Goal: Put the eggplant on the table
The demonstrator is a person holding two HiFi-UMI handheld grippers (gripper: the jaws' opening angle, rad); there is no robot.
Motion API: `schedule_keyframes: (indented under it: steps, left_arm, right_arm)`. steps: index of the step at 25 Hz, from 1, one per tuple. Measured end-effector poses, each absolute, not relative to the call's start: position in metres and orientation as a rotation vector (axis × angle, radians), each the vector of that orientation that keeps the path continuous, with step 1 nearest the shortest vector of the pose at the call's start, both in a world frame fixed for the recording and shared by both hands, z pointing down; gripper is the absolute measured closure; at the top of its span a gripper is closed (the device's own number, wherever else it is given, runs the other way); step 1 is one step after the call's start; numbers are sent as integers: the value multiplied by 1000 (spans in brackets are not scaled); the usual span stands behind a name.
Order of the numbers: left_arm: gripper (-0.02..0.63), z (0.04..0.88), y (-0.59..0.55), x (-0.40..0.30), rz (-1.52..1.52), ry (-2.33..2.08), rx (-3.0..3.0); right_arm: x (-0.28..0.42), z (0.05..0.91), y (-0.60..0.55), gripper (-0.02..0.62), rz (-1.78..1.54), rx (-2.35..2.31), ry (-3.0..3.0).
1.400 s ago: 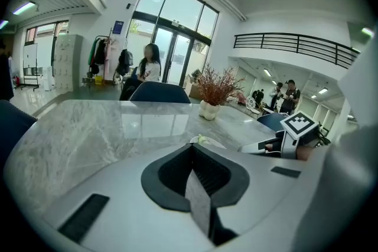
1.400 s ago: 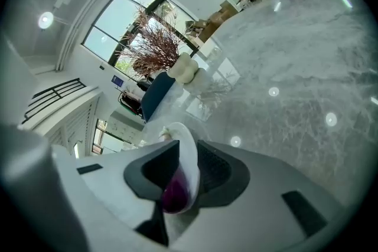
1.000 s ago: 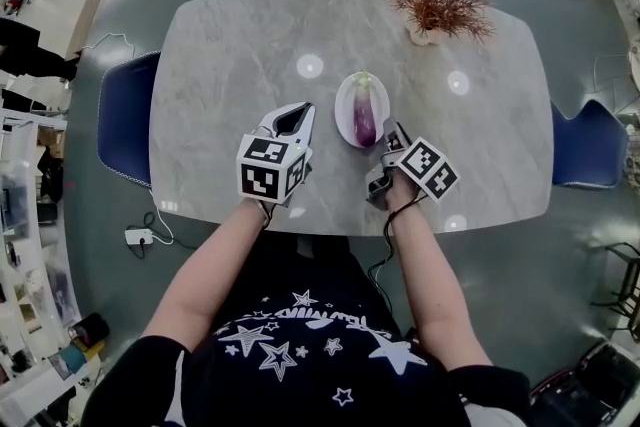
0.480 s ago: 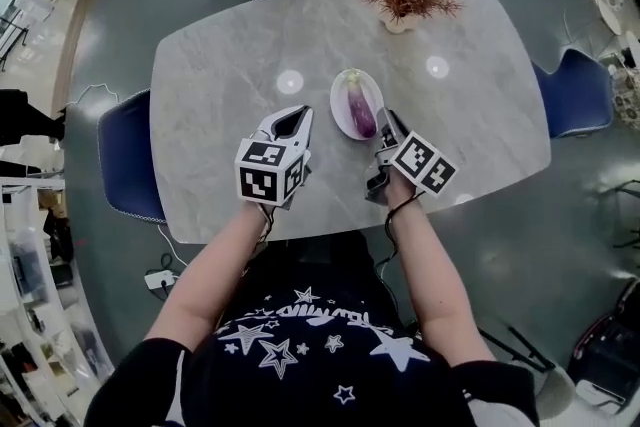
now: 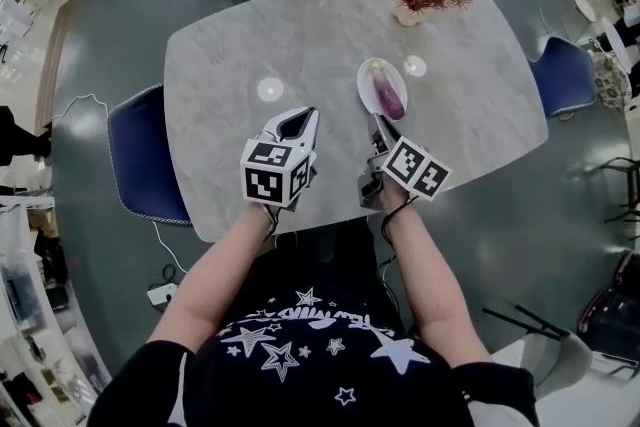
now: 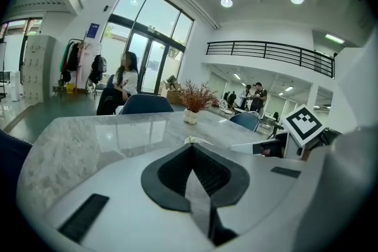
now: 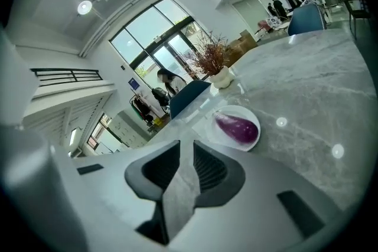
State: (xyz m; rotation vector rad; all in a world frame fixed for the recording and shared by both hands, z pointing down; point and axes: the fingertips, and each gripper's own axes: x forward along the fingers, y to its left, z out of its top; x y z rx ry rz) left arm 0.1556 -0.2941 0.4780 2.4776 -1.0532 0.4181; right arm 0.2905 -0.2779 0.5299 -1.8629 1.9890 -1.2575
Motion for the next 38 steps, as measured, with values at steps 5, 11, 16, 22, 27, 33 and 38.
schedule_keyframes:
  steps: [5,11,16,22,27,33,38]
  left_arm:
    - [598,478,-284,114,378,-998,2497]
    - [598,497,-261,108,403,-849,2498]
    - [598,501,-238,132,433,-732,2537]
    - [598,501,-218,151,465,-688,2564]
    - [598,501,-193,152,528,-678,2588]
    - [598,493,-137,154,575,-645,2635]
    - [598,476,-95,154,554,-642,2670]
  right_arm:
    - [241,530,-257,519,-1221,-1910,1980]
    - [214,532,-216,520,-1188,-1987,1910]
    - [222,533,-186,520,-1175,-2060,1870]
    - [233,524,-165,520,-1119,-2120,1916]
    - [232,515,-145,520,-1062,-2131,1957]
    - [229,511,-95,520,-1066,-2077,1901]
    - [226,490,-54,520,-1015,-2089,1943]
